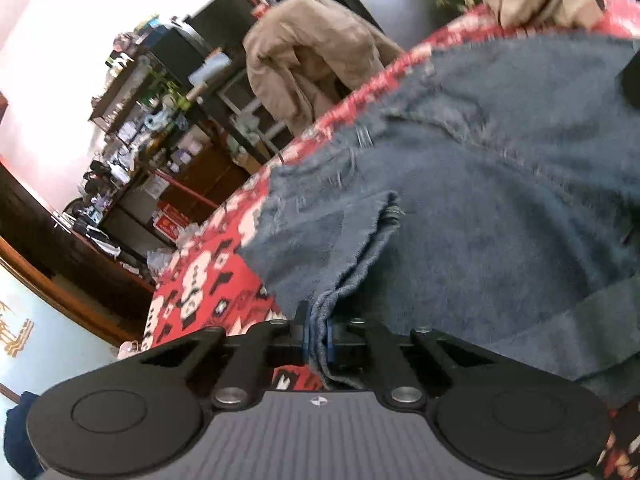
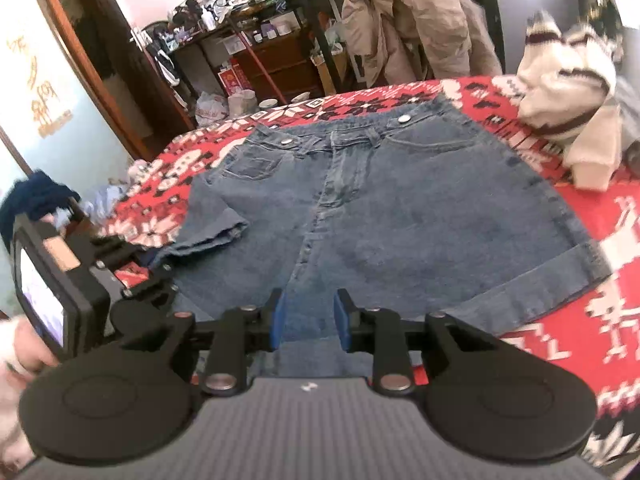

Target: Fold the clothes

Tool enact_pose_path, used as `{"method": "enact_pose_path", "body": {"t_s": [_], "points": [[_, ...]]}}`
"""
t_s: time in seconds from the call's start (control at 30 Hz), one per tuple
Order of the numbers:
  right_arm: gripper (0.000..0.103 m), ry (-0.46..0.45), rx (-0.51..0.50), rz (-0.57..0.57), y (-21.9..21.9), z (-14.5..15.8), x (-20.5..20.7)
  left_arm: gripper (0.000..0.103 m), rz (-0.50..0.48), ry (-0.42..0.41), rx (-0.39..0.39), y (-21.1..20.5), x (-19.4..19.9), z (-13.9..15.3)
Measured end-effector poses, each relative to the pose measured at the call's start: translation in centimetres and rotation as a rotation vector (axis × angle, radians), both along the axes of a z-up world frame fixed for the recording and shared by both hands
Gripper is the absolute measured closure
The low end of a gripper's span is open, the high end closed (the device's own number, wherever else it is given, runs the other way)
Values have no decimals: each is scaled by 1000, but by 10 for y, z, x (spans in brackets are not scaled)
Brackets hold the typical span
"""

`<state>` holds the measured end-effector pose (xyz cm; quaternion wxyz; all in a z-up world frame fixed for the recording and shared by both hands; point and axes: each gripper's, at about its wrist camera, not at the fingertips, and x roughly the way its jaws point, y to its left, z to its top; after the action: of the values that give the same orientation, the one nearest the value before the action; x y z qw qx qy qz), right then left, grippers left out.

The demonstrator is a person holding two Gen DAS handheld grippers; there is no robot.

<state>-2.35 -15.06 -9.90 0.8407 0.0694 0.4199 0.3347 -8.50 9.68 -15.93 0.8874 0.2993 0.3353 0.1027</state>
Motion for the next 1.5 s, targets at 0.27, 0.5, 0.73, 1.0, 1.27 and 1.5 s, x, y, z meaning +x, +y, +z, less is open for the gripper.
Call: {"method": "enact_pose_path", "body": {"t_s": [0.27,0.5,0.73,1.0,1.27,1.5], "points": [[48,258,300,-39,37,-16,54,96,-11,-57,-54,0,-5,19],[46,482,457,-94,100,-45,110,96,-12,-62,-76,2,-7,21],[91,550,400,-116,141,-61,126,96,-16,-62,-146,6,-8,29],[93,256,366,-139,91,13,100,59,-138,-77,-482,6,-24,77],[94,104,367,-404,-59,46,76,54,-145,6,-644,-4,-22,84],[94,225,296,-635,-163,-18,82,53,-90,180,-802,-3,-8,52]]}}
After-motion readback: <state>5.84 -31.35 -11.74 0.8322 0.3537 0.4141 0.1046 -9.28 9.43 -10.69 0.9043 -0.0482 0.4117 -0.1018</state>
